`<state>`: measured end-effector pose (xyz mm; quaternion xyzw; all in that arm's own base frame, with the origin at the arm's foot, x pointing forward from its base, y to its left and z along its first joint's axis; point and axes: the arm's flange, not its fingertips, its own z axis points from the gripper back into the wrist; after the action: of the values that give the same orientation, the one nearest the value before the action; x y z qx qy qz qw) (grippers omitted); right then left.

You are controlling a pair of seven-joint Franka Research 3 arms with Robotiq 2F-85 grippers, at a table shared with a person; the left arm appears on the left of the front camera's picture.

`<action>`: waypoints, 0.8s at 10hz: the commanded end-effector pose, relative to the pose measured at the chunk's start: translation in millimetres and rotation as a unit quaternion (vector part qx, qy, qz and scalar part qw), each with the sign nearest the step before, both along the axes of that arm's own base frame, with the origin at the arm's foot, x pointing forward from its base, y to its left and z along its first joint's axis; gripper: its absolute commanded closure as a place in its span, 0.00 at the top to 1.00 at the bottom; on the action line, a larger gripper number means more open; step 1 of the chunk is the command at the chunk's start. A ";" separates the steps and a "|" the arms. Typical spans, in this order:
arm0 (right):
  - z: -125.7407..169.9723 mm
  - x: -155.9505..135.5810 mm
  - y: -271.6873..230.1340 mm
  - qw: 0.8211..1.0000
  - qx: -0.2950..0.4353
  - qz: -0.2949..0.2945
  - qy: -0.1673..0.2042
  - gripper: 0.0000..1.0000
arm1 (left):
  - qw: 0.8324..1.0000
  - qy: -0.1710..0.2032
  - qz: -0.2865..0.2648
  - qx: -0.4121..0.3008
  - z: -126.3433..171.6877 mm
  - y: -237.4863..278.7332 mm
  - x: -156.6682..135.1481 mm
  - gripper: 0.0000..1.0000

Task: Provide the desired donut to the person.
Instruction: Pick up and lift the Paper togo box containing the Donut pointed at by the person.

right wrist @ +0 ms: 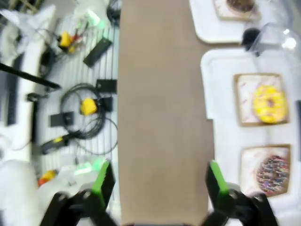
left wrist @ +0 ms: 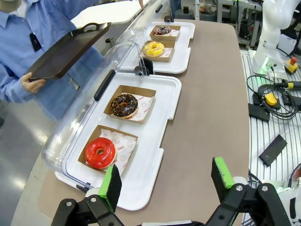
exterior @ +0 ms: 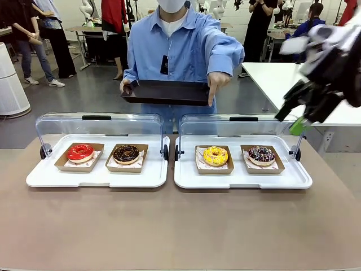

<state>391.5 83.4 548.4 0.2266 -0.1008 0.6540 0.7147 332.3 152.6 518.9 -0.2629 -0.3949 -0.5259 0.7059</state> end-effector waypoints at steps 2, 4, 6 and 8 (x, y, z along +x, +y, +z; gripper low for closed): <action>-60.8 22.3 39.8 0.993 -0.121 0.006 -0.009 1.00 | 1.000 -0.002 0.000 -0.003 0.6 0.9 -0.9 1.00; -91.8 19.4 65.8 0.989 -0.142 0.007 -0.040 1.00 | 1.000 -0.002 0.000 -0.003 0.6 0.9 -0.9 1.00; -101.7 18.5 73.1 0.991 -0.116 0.008 -0.060 1.00 | 1.000 -0.002 0.000 -0.003 0.6 0.9 -0.9 1.00; -100.4 20.9 74.5 0.990 -0.129 0.023 -0.048 1.00 | 1.000 -0.002 0.000 -0.003 0.6 0.9 -0.9 1.00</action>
<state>412.6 156.4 447.5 0.1087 -0.0609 0.6849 0.7179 332.4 152.6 519.0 -0.2629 -0.3948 -0.5259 0.7060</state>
